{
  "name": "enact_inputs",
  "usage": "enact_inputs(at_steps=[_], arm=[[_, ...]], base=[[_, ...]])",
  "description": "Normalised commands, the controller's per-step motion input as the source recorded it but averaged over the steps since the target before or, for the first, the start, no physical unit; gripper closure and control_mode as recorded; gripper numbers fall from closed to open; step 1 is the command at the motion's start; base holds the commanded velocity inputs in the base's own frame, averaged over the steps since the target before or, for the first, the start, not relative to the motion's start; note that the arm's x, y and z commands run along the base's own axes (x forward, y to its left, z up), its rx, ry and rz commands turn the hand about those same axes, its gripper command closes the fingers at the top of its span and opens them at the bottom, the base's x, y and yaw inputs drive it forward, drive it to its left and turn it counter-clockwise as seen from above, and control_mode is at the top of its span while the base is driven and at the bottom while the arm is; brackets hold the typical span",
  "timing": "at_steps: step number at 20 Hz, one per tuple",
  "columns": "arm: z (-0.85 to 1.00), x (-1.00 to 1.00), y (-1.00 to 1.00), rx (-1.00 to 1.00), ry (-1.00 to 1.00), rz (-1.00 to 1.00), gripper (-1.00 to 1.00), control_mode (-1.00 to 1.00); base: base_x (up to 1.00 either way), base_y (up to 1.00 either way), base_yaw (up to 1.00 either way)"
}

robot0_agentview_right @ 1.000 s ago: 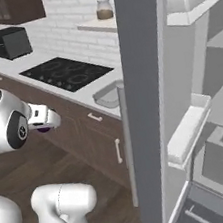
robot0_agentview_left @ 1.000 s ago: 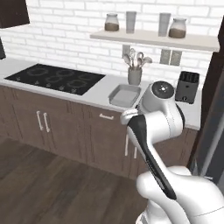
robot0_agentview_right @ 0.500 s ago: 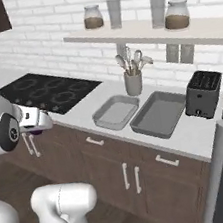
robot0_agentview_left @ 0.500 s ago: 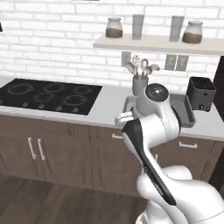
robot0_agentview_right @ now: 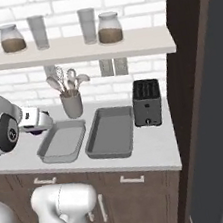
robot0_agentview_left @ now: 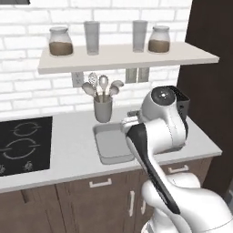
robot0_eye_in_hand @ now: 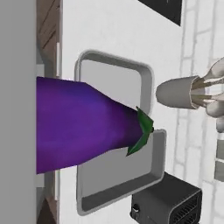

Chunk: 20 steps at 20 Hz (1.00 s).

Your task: Place one eggplant and one steak in each tupperware on the nearby counter, to pack two identical lunches.

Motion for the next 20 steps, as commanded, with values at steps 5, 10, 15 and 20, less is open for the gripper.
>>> enact_inputs(at_steps=[5, 10, 15, 20], arm=[[-0.19, 0.18, 0.2, -0.01, 0.05, -0.02, 1.0, -1.0], [-1.0, 0.8, 0.66, -0.03, 0.37, -0.06, 1.0, -1.0], [-1.0, 0.18, -0.45, 0.0, 0.16, 0.0, 1.0, -1.0], [-0.98, 0.2, -0.19, -0.01, 0.02, 0.0, 1.0, -1.0]], base=[[0.67, 0.6, -0.09], [0.0, 0.0, 0.0], [0.0, 0.0, 0.0], [0.0, 0.0, 0.0]])
